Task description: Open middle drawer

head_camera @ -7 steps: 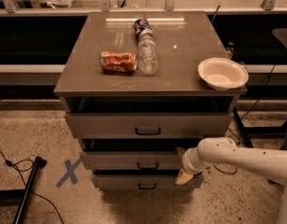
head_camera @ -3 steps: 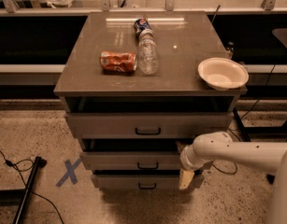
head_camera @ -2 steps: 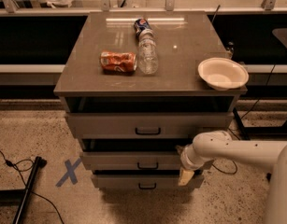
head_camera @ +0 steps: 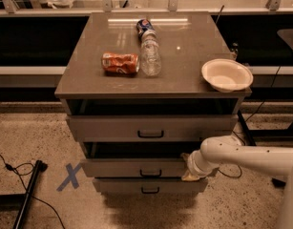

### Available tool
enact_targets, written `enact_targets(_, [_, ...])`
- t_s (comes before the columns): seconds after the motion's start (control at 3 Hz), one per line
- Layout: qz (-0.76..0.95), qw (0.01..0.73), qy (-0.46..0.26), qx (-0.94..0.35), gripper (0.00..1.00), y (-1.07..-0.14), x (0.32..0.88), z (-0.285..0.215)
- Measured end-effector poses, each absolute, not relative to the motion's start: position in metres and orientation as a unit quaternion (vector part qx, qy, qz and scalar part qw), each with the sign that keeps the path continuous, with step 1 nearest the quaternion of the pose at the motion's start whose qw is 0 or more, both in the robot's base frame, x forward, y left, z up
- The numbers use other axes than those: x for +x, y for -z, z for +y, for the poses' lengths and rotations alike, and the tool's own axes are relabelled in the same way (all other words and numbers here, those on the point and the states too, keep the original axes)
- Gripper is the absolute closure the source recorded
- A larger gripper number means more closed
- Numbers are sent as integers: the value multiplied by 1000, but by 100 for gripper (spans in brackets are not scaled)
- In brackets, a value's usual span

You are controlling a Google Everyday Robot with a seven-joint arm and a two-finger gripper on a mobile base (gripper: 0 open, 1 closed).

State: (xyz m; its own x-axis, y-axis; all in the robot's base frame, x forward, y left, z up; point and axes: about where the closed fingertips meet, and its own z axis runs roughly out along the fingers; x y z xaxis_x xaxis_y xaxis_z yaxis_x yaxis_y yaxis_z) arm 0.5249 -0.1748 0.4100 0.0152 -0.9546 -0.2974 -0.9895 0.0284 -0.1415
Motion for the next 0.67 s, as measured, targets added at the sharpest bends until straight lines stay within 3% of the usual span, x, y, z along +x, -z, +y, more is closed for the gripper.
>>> enact_targets(0.33, [700, 158, -55, -695, 47, -416, 525, -175])
enact_targets(0.67, [700, 158, -55, -695, 24, -417, 525, -175])
